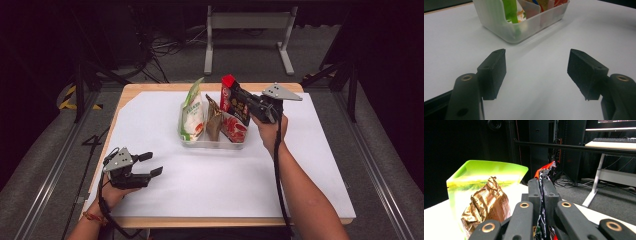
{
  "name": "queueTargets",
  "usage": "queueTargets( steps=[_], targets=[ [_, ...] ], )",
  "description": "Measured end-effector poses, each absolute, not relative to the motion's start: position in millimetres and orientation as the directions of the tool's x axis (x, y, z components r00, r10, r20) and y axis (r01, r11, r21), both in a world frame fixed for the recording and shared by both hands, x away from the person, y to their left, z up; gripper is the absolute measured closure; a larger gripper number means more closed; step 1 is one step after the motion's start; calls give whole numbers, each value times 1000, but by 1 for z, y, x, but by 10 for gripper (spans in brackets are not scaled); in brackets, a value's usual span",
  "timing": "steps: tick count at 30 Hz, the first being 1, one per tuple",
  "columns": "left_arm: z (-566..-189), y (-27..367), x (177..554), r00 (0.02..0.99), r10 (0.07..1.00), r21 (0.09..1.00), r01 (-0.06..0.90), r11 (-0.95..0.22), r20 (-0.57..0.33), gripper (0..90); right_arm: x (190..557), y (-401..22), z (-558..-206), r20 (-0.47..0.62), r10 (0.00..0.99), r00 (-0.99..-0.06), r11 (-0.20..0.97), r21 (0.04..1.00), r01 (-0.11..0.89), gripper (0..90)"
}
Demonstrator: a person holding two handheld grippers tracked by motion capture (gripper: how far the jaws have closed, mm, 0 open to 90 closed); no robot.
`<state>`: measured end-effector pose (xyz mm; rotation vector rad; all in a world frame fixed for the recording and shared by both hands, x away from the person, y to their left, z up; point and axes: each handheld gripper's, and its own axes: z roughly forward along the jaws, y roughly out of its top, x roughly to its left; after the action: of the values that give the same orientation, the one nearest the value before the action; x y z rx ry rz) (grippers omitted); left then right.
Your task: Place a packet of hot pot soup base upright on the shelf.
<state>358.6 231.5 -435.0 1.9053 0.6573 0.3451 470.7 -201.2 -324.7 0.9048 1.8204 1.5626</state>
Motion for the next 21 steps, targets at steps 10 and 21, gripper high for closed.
queueTargets(
  steps=[10,21],
  targets=[
    [-436,232,362,812,579,907,291,-305,-66,322,469,-206,-326,-8,785,-620,115,984,133,861],
    [-438,232,361,815,576,902,294,-316,-64,321,468,-207,-323,-63,777,-626,181,975,127,833]
  ],
)
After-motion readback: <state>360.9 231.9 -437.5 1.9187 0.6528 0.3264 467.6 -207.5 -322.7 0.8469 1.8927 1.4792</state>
